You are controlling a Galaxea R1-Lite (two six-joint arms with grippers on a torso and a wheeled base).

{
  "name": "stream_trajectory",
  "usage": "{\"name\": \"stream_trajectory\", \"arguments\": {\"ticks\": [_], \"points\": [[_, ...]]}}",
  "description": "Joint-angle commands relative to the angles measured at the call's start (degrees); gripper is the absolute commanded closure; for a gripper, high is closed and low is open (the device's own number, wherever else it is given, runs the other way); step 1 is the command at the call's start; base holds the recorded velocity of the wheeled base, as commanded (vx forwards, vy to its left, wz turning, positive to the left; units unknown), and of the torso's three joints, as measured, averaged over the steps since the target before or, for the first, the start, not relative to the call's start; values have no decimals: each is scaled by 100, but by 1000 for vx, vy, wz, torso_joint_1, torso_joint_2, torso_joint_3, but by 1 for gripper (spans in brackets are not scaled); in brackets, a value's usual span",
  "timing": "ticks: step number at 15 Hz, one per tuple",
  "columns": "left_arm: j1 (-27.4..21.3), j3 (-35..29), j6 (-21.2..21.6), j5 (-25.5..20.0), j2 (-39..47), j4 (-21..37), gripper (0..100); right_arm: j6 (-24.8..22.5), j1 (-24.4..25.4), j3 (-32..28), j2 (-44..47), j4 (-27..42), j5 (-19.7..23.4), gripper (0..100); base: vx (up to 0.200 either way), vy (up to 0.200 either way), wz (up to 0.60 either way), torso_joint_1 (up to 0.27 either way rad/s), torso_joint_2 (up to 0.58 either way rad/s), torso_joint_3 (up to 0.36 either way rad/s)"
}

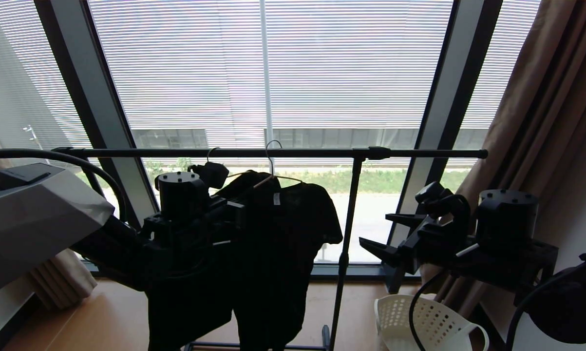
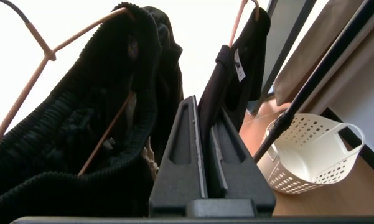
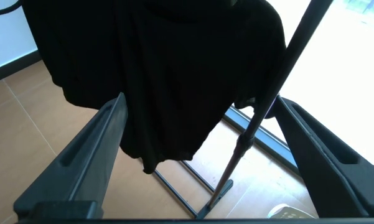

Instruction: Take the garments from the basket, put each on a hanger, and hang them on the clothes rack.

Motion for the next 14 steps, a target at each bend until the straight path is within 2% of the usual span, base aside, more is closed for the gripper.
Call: {"name": "stream_trajectory", "arguments": {"ticks": [1, 14], "points": [[-1, 24, -2, -4, 14, 0, 100, -2, 4, 0, 9, -2, 4, 0, 0, 0, 0, 0, 0, 0], [-28, 42, 7, -4, 58, -79, 100, -2, 4, 0, 62, -2, 4, 0, 0, 0, 0, 0, 0, 0]]}}
